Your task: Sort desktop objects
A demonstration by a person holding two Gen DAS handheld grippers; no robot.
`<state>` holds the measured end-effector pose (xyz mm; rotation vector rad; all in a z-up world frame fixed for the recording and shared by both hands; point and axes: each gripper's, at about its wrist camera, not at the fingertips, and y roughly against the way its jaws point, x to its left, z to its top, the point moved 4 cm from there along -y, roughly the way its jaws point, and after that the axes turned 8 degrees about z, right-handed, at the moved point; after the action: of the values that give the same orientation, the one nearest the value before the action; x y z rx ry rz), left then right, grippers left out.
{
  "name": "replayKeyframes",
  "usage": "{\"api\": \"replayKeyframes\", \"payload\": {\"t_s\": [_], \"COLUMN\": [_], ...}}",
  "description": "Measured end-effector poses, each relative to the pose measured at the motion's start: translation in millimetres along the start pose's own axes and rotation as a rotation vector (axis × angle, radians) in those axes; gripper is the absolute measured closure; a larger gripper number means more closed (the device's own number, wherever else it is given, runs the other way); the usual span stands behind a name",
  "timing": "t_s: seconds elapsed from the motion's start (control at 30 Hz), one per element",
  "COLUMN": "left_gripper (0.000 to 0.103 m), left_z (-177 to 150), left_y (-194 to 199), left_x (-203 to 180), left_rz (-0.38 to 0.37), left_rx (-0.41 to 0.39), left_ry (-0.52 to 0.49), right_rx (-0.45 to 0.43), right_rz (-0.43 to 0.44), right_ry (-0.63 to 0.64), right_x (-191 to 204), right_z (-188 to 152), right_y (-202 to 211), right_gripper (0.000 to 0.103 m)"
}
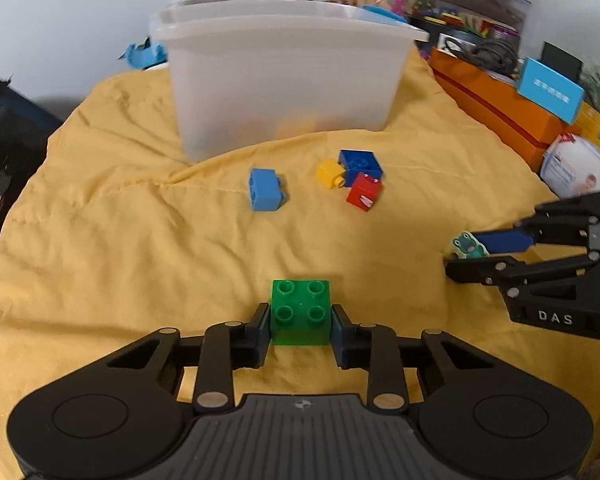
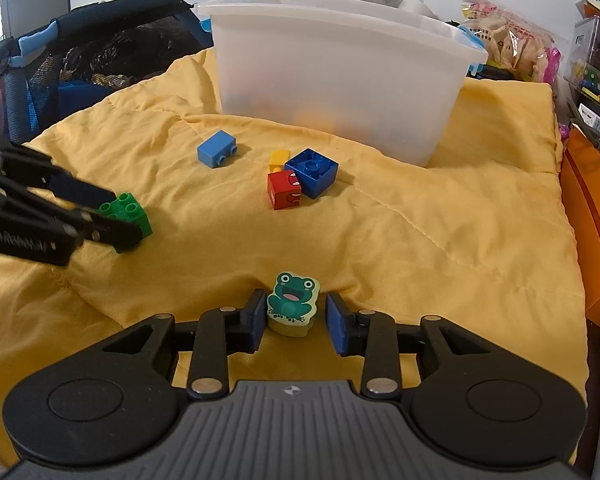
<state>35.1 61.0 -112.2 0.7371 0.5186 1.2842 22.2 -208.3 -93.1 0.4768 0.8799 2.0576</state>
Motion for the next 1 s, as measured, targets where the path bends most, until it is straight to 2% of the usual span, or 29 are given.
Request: {"api": "replayKeyframes", "payload": {"t_s": [0.13,0.27,0.37,0.53,0.73,0.83,0.9,1.0], "left_gripper": [0.069,0.069,0.069,0.069,0.069,0.069,0.069,0.069], "left_z": [8.9,33.8,58.3,110.5,185.1,216.5,232.5,242.7], "left_y": [9.4,33.2,49.7,65.4,68.8,57.1,37.9,-8.8], "left_x": [6.9,16.8,21.8,35.8,52.0,60.7,66.7,71.0], "left_rz": [-0.03,-0.047,-0.043,-0.032,0.01,0.021,0.042,0.11], "left_rx": [-0.02,-0.108,-0.183,-0.298,-0.445,-0.467,-0.452,-0.364], "left_ry": [0.055,0.102,0.103,0.098,0.095,0.111,0.123,0.114], "right_rx": [0.003,-0.01,-0.056,-0.164,-0.324,-0.385,-0.403,-0.379], "right_rz": [0.007,0.02,0.014,-0.011,-0.047,-0.062,-0.073,-0.067], "right_ry": [0.023,0.014,-0.003,0.002,0.036,0.021,0.009,-0.037], "right_x": [4.1,5.1,1.6,-7.4,-24.3,-35.2,-41.8,-52.4], "right_z": [1.0,6.0,19.3,57.6,132.2,169.9,192.1,213.8], "right_y": [1.5,6.2,16.5,38.8,46.6,40.6,31.0,8.5], "right_gripper": [0.073,0.073,0.073,0.073,0.073,0.073,0.073,0.073]}}
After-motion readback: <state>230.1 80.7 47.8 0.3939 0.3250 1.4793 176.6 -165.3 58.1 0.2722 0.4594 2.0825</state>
